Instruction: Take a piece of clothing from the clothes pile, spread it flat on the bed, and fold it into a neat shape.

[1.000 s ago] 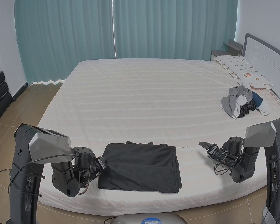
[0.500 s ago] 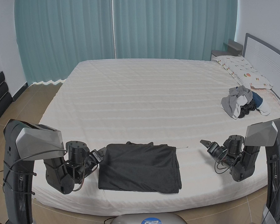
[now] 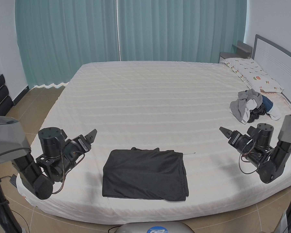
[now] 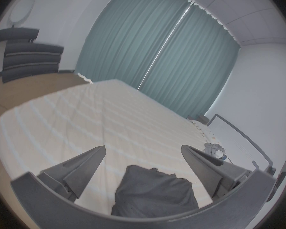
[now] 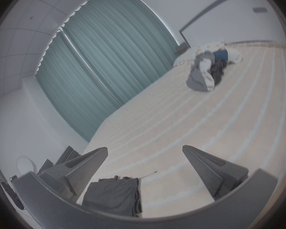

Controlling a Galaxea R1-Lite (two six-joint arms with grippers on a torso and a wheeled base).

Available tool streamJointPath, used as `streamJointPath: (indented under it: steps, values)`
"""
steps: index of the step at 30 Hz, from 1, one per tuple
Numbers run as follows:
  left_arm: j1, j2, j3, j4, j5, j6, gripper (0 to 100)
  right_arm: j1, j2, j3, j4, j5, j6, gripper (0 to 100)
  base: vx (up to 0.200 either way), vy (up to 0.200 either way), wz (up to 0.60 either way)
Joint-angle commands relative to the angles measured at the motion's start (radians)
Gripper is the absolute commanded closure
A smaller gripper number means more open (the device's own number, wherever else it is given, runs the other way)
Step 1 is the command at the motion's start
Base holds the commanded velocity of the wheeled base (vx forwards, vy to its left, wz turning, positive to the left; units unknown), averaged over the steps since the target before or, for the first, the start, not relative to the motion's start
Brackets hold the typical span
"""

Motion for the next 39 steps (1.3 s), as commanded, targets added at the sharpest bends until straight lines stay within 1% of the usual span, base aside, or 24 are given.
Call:
streamJointPath:
  steps: [1,4,5,6,8,10,13,16,17,18,19,20,21,22,23,26,28,30,31,32,33,37,39]
  values:
    - [0.041,-0.571,0.245,-0.018,0.0,0.241,0,0.012,-0.648,0.211,0.158,-0.011,-0.183,0,0.0,0.0,0.0]
    - [0.057,-0.749,0.323,-0.011,0.0,0.327,0,0.036,-0.905,0.234,0.33,-0.014,-0.224,0,0.0,0.0,0.0]
    - [0.072,-0.813,0.352,-0.008,0.0,0.362,0,0.039,-1.006,0.24,0.419,-0.014,-0.247,0,0.0,0.0,0.0]
    - [0.078,-0.838,0.363,-0.004,0.0,0.378,0,0.04,-1.05,0.243,0.461,-0.014,-0.259,0,0.0,0.0,0.0]
    - [0.104,-0.987,0.418,0.032,0.0,0.451,0,0.039,-1.291,0.249,0.712,-0.012,-0.332,0,0.0,0.0,0.0]
    - [0.106,-1.106,0.434,0.108,0.005,0.479,0,0.029,-1.466,0.248,0.893,-0.012,-0.379,0,0.0,0.0,0.0]
    - [0.11,-1.324,0.427,0.33,0.003,0.499,0,-0.004,-1.696,0.249,1.142,-0.014,-0.421,0,0.0,0.0,0.0]
    - [0.114,-1.548,0.383,0.632,0.008,0.56,0,-0.083,-1.882,0.232,1.367,0.011,-0.437,0,0.0,0.0,0.0]
    - [0.114,-1.631,0.355,0.756,0.009,0.577,0,-0.104,-1.943,0.22,1.447,0.03,-0.45,0,0.0,0.0,0.0]
    - [0.114,-1.631,0.355,0.756,0.009,0.577,0,-0.104,-1.943,0.22,1.447,0.03,-0.45,0,0.0,0.0,0.0]
    - [0.114,-1.761,0.309,0.954,0.016,0.58,0,-0.103,-2.043,0.2,1.567,0.047,-0.483,0,0.0,0.0,0.0]
    - [0.114,-1.815,0.291,1.031,0.02,0.585,0,-0.099,-2.078,0.195,1.619,0.047,-0.505,0,0.0,0.0,0.0]
    - [0.114,-1.861,0.276,1.1,0.025,0.589,0,-0.113,-2.109,0.194,1.657,0.05,-0.525,0,0.0,0.0,0.0]
    - [0.115,-1.929,0.265,1.175,0.031,0.592,0,-0.132,-2.138,0.203,1.709,0.046,-0.574,0,0.0,0.0,0.0]
    - [0.118,-1.932,0.266,1.174,0.032,0.592,0,-0.132,-2.138,0.203,1.711,0.043,-0.58,0,0.0,0.0,0.0]
    - [0.124,-1.932,0.303,1.112,0.091,0.579,0,-0.132,-2.138,0.208,1.689,0.029,-0.589,0,0.0,0.0,0.0]
    - [0.124,-1.933,0.345,1.068,0.095,0.583,0,-0.132,-2.138,0.223,1.682,0.015,-0.594,0,0.0,0.0,0.0]
    - [0.126,-1.933,0.398,1.006,0.094,0.589,0,-0.132,-2.138,0.251,1.656,-0.029,-0.594,0,0.0,0.0,0.0]
    - [0.126,-1.933,0.398,1.006,0.094,0.589,0,-0.132,-2.138,0.251,1.656,-0.029,-0.594,0,0.0,0.0,0.0]
    - [0.124,-1.933,0.432,0.967,0.094,0.588,0,-0.132,-2.138,0.283,1.623,-0.051,-0.588,0,0.0,0.0,0.0]
    - [0.124,-1.933,0.434,0.97,0.094,0.589,0,-0.132,-2.138,0.291,1.619,-0.052,-0.588,0,0.0,0.0,0.0]
    - [0.126,-1.933,0.435,0.982,0.094,0.58,0,-0.132,-2.138,0.407,1.449,-0.049,-0.603,0,0.0,0.0,0.0]
    - [0.126,-1.933,0.435,1.0,0.092,0.575,0,-0.132,-2.138,0.468,1.367,-0.046,-0.629,0,0.0,0.0,0.0]
